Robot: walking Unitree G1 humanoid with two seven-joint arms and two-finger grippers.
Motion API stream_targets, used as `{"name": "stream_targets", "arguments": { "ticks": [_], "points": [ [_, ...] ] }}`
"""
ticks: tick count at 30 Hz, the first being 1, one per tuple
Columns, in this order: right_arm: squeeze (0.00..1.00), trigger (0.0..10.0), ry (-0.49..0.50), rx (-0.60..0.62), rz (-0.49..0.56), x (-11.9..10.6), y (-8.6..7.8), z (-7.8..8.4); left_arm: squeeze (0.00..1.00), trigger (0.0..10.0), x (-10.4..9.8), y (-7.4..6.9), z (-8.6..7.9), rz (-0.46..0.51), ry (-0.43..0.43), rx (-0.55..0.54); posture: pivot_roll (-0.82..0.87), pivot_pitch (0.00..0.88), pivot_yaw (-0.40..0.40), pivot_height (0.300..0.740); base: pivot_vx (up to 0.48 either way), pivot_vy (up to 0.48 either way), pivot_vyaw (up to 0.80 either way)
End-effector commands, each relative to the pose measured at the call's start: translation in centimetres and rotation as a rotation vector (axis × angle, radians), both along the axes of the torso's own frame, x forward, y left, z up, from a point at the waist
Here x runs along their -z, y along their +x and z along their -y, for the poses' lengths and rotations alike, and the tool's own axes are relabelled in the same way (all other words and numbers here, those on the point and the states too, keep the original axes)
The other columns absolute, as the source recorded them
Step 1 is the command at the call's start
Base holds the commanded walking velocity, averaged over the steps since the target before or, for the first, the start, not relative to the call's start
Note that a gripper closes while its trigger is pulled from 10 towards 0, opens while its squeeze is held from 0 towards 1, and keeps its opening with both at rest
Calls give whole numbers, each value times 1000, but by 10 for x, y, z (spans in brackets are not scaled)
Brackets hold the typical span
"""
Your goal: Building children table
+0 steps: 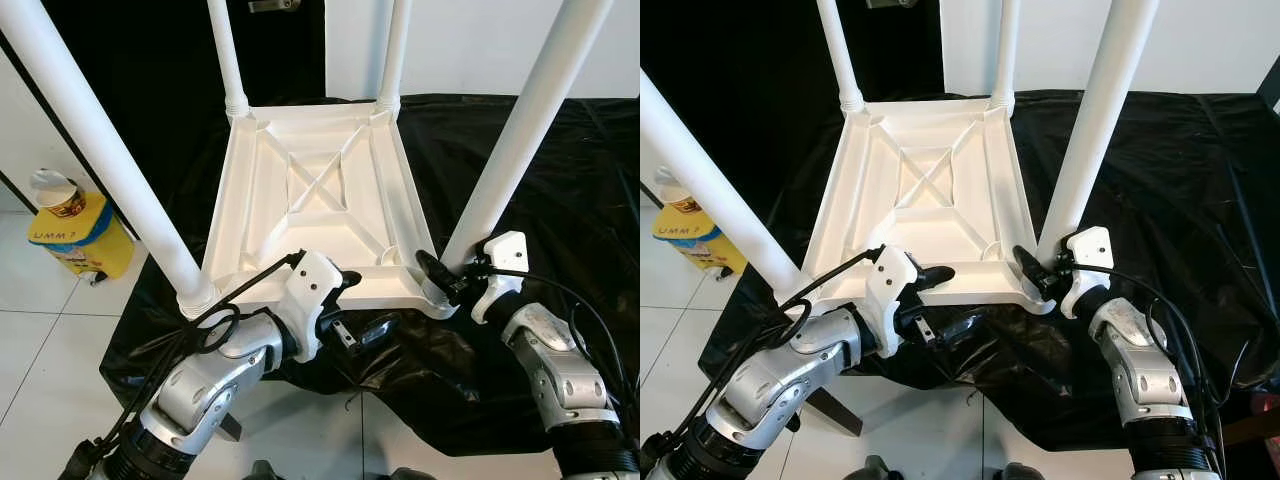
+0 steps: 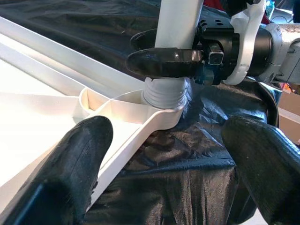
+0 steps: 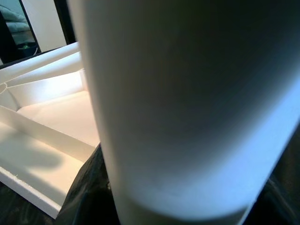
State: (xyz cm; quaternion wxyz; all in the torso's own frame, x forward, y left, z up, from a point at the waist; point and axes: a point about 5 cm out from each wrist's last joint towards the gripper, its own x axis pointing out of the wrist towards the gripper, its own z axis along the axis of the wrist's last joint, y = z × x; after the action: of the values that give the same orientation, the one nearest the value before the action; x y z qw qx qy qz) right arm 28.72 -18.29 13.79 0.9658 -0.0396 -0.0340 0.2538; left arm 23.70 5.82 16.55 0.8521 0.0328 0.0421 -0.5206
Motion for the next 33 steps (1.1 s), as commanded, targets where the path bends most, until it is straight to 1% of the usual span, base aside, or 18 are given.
{"name": "stream_targets", "arguments": {
  "ticks": [1,2,3,14,17,18,20,23,25,26,27,28,30,32,33],
  "points": [
    [0,0,-1,-54,-54,10,0,-10,0,10000,-1,-2,0,-4,6,71,71,61,7,740,0,0,0],
    [0,7882,-2,-52,-59,11,-1,-9,0,10000,-1,-1,0,-2,6,70,69,60,7,740,0,0,0],
    [0,10000,-2,-46,-62,12,-2,-9,0,10000,-1,-1,0,-2,5,70,65,61,8,740,0,0,0],
    [0,10000,-2,17,-66,14,-1,-6,0,10000,-1,-2,2,-4,3,78,55,64,11,740,0,0,0],
    [0,10000,-29,134,-59,18,-2,-3,0,10000,-1,-1,3,-6,2,83,51,63,12,740,0,0,0],
    [0,10000,-29,134,-59,18,-2,-3,0,10000,-1,-1,3,-6,2,83,51,63,12,740,0,0,0],
    [0,10000,-19,191,-58,19,-3,-3,0,10000,0,-1,3,-6,2,85,51,62,12,740,0,0,0],
    [0,10000,-15,201,-59,19,-3,-3,0,10000,0,-1,3,-7,2,85,51,62,12,740,0,0,0],
    [0,10000,-12,260,-53,18,-4,-3,0,10000,0,-2,3,-8,3,86,51,62,12,740,0,0,0],
    [0,10000,-12,260,-53,18,-4,-3,0,10000,0,-2,3,-8,3,86,51,62,12,740,0,0,0],
    [0,10000,-7,306,-53,17,-5,-3,0,10000,0,-2,2,-10,4,87,50,62,13,740,0,0,0],
    [0,10000,-7,306,-53,17,-5,-3,0,10000,0,-2,2,-10,4,87,50,62,13,740,0,0,0],
    [0,10000,-3,396,-59,18,-8,-3,0,10000,1,-3,2,-12,6,92,50,63,12,740,0,0,0],
    [0,10000,-3,396,-59,18,-8,-3,0,10000,1,-3,2,-12,6,92,50,63,12,740,0,0,0],
    [0,10000,5,434,-66,19,-9,-6,0,10000,1,-3,2,-13,6,93,50,63,11,740,0,0,0]
  ]
}}
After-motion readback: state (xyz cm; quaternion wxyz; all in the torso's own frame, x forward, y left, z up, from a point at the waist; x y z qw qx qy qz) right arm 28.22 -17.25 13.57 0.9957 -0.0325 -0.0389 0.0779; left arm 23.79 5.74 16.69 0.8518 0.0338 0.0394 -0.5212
